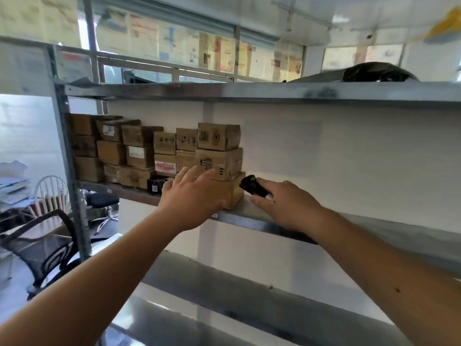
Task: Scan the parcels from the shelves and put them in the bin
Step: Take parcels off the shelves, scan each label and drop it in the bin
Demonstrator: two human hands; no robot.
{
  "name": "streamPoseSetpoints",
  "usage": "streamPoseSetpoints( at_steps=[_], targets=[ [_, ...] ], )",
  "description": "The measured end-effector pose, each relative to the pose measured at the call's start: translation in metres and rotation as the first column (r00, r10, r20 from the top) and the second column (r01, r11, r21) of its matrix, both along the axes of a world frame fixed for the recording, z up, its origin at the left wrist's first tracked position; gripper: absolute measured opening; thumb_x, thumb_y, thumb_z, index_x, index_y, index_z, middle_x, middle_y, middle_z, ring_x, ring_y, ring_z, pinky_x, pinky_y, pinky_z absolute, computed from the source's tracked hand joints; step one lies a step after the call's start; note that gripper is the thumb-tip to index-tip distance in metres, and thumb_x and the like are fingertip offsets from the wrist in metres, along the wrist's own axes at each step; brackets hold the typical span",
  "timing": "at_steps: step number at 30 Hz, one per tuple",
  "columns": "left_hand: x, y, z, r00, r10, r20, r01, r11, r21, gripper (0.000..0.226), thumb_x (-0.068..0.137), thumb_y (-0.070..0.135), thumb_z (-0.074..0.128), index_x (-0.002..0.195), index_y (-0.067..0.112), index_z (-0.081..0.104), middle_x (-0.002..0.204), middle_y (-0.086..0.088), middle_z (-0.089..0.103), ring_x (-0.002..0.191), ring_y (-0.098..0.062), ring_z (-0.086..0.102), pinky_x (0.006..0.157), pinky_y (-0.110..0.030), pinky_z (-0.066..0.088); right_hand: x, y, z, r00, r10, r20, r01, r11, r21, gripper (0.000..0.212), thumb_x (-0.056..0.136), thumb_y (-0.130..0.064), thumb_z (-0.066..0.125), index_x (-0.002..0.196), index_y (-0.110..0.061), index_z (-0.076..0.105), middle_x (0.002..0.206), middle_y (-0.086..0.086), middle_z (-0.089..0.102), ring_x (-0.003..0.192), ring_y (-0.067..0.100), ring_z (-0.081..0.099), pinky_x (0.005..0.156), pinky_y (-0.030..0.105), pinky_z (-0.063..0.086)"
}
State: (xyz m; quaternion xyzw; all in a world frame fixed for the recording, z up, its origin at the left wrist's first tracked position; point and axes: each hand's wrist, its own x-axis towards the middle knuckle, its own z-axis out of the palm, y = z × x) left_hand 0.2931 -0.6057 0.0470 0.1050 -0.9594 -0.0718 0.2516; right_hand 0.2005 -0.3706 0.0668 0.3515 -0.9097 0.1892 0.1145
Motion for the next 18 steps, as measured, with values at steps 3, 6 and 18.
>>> streamPoseSetpoints(
  at_steps=[3, 6, 18],
  targets=[
    [-0.025, -0.021, 0.022, 0.999, -0.03, -0.015, 0.03, 0.999, 0.014, 0.087, 0.091, 0.075, 0.055, 0.162, 0.044, 0.016, 0.173, 0.002, 0.013, 0.161, -0.027, 0.005, 0.125, -0.063, 0.01, -0.02, -0.018, 0.012, 1.0, -0.013, -0.02, 0.013, 1.0, -0.015, 0.048, 0.102, -0.063, 0.045, 0.147, -0.046, 0.044, 0.11, 0.002, 0.061, 0.083, 0.018, 0.061, 0.062, 0.03, 0.042],
    [-0.057, -0.052, 0.039, 0.996, -0.058, -0.064, 0.059, 0.998, 0.008, 0.087, 0.088, 0.079, 0.055, 0.161, 0.045, 0.02, 0.173, 0.004, 0.014, 0.161, -0.026, 0.007, 0.123, -0.066, 0.009, -0.038, -0.044, 0.022, 0.996, -0.049, -0.079, 0.049, 0.999, 0.0, 0.051, 0.102, -0.065, 0.042, 0.15, -0.049, 0.037, 0.109, -0.001, 0.058, 0.081, 0.015, 0.06, 0.063, 0.03, 0.046],
    [-0.165, -0.139, 0.098, 0.971, -0.22, -0.096, 0.225, 0.974, 0.038, 0.094, 0.086, 0.079, 0.059, 0.162, 0.047, 0.013, 0.173, -0.001, 0.018, 0.158, -0.033, 0.019, 0.124, -0.064, 0.023, -0.105, -0.134, 0.061, 0.943, -0.287, -0.169, 0.285, 0.958, -0.033, 0.053, 0.101, -0.067, 0.04, 0.15, -0.047, 0.038, 0.105, 0.003, 0.055, 0.08, 0.02, 0.059, 0.07, 0.036, 0.054]
  ],
)
